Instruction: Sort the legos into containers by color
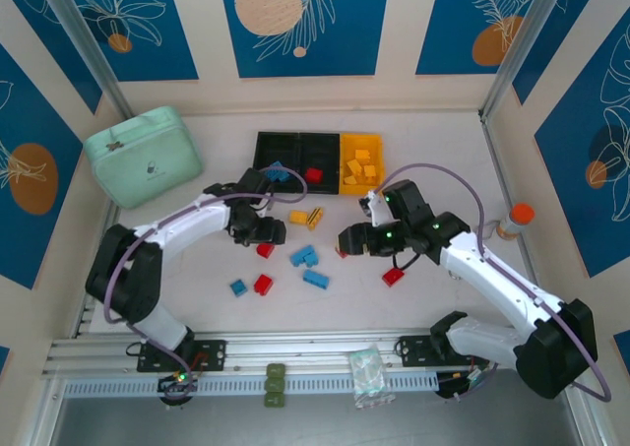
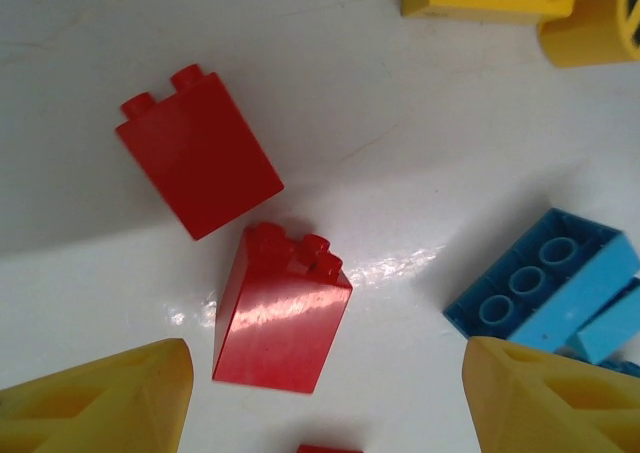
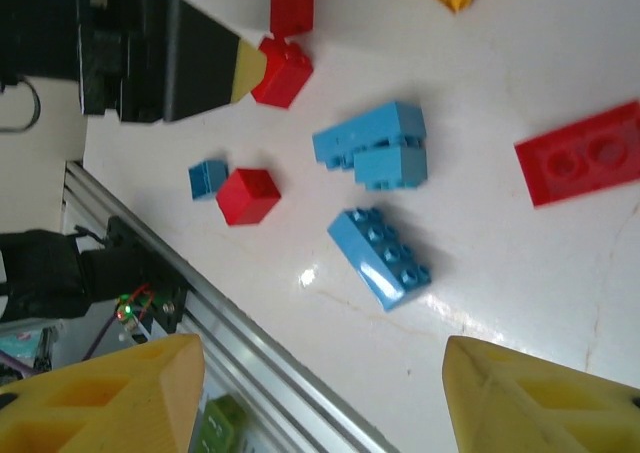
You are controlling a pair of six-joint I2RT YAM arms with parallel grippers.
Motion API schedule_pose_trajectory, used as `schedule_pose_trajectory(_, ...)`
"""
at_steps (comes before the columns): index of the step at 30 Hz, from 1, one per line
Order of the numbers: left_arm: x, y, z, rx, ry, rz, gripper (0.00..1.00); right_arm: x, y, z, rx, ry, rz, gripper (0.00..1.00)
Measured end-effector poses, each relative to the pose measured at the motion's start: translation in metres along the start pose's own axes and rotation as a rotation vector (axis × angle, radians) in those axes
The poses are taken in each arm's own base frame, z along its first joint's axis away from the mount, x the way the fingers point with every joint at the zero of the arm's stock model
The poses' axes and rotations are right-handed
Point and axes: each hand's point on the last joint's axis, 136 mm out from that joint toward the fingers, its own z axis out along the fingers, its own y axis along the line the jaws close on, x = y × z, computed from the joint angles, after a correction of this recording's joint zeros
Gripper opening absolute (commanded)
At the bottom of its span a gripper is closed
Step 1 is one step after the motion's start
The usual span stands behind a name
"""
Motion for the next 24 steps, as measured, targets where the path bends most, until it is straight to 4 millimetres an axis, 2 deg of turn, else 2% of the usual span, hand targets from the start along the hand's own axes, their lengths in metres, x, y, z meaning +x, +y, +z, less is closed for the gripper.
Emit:
schedule_pose_trajectory(2,0.002,0.002,0.009,-0.037,0.031,0.029,0.70,0.008,-0.003,0.001,-0.003,0.009,0.009,0.64)
schedule_pose_trajectory(7,0.009,0.010,0.024,-0.096,0.078,0.058,0.58,0.016,-0.004,0.002,-0.017,0.019,0.026,0.64)
schedule_pose_trajectory(19,0.011,0.013,0.034,-0.119,0.096,0.072,0.27,0.015,0.002,0.005,-0.042,0.010,0.018,0.63)
schedule_pose_trajectory(24,0.011,0.010,0.032,-0.115,0.091,0.076,0.25,0.015,0.002,0.006,-0.042,0.010,0.022,0.63)
